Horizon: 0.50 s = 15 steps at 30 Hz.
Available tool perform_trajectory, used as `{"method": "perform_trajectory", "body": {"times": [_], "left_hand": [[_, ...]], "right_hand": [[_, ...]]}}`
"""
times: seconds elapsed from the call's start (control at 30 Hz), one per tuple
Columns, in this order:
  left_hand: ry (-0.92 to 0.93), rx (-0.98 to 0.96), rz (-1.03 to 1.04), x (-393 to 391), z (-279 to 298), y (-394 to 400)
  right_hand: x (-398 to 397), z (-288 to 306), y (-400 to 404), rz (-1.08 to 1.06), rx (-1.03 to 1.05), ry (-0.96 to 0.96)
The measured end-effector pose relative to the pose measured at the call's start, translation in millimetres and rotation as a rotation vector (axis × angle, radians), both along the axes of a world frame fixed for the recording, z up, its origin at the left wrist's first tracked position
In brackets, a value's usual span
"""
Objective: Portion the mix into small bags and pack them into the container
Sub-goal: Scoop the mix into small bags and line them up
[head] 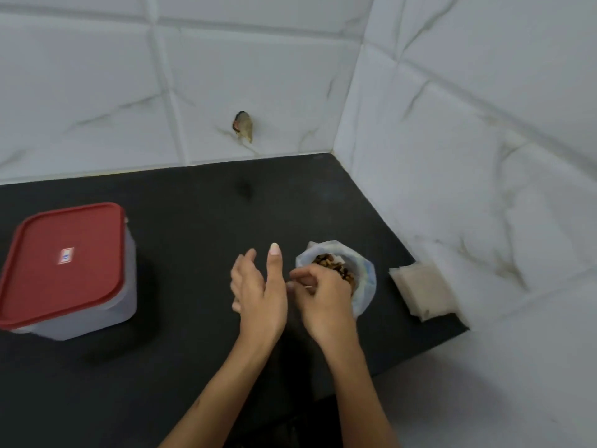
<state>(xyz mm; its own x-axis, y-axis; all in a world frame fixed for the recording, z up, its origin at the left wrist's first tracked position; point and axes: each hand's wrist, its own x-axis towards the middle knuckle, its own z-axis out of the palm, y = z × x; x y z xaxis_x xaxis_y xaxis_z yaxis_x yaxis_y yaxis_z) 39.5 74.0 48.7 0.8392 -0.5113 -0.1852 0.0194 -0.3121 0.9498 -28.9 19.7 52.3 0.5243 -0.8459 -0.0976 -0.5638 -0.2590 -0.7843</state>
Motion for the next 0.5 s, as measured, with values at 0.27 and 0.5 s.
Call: {"method": "perform_trajectory", "body": {"times": [0.27,0.5], "left_hand": [[0.285,-0.303,-0.351,-98.6,17.8,-76.0],[0.380,-0.015,-0.533,-152.8,-17.8,-142.9]], "right_hand": [[-119.0,4.7,-96.3,-0.575,-0.183,0.067],[-161.2,-29.0,-127.8,-0.649,-0.084,0.461]]}}
